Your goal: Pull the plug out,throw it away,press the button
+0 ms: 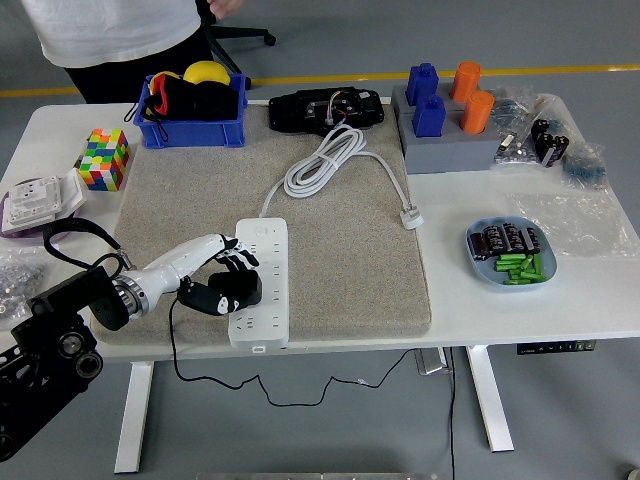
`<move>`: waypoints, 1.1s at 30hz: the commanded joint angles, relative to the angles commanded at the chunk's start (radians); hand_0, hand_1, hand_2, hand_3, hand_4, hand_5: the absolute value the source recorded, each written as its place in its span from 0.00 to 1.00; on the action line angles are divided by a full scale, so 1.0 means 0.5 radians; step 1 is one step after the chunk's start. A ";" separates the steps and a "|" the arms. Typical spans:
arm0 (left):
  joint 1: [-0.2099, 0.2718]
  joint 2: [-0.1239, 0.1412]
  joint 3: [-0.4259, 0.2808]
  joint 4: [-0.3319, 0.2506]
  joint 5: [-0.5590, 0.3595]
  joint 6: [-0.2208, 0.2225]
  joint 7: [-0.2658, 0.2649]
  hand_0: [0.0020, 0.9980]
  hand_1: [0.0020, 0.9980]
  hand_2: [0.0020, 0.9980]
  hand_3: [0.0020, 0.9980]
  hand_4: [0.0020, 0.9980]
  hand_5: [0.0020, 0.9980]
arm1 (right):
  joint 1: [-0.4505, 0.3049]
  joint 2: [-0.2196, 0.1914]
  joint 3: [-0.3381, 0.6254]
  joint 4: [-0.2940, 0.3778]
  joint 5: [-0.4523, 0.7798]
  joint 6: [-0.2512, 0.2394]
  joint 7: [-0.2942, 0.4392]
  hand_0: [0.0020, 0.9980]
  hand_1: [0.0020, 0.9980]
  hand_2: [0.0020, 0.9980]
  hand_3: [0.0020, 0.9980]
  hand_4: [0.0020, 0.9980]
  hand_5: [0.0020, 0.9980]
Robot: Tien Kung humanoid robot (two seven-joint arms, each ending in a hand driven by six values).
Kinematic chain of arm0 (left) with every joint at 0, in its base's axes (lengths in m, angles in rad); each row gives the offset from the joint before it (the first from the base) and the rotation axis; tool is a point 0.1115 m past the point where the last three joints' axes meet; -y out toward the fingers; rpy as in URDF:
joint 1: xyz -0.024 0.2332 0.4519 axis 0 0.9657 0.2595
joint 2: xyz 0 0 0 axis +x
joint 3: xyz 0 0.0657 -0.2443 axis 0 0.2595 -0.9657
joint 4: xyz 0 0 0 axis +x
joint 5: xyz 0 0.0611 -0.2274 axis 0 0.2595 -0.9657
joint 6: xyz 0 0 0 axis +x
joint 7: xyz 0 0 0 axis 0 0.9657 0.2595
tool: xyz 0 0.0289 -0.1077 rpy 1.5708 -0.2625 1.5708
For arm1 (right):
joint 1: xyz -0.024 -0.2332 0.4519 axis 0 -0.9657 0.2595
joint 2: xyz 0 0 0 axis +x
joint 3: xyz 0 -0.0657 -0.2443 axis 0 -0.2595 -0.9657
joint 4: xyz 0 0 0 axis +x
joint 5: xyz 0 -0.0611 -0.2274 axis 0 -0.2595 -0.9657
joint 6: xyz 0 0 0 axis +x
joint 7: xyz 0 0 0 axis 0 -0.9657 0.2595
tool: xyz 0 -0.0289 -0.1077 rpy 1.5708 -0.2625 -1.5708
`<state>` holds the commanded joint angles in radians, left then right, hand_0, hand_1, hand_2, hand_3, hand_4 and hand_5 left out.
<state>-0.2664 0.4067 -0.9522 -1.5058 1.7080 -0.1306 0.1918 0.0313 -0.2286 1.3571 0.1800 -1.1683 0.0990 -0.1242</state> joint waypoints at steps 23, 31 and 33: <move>-0.014 0.011 -0.095 -0.021 -0.047 0.093 -0.079 0.36 0.24 0.27 0.41 0.60 0.00 | 0.003 0.002 -0.001 0.000 0.001 0.001 0.001 0.81 0.70 0.68 0.67 0.78 0.67; -0.093 -0.019 -0.246 0.168 0.097 0.180 -0.080 0.39 0.24 0.27 0.41 0.60 0.00 | 0.002 0.000 -0.004 0.000 0.000 0.000 -0.001 0.81 0.70 0.68 0.67 0.78 0.67; -0.111 -0.033 -0.261 0.240 0.156 0.194 -0.069 0.51 0.37 0.35 0.52 0.63 0.00 | 0.003 0.000 -0.006 0.000 0.004 0.000 0.001 0.81 0.70 0.68 0.67 0.78 0.66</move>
<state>-0.3220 0.3901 -1.0828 -1.3858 1.7863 -0.0335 0.1571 0.0328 -0.2287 1.3541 0.1800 -1.1663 0.0992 -0.1236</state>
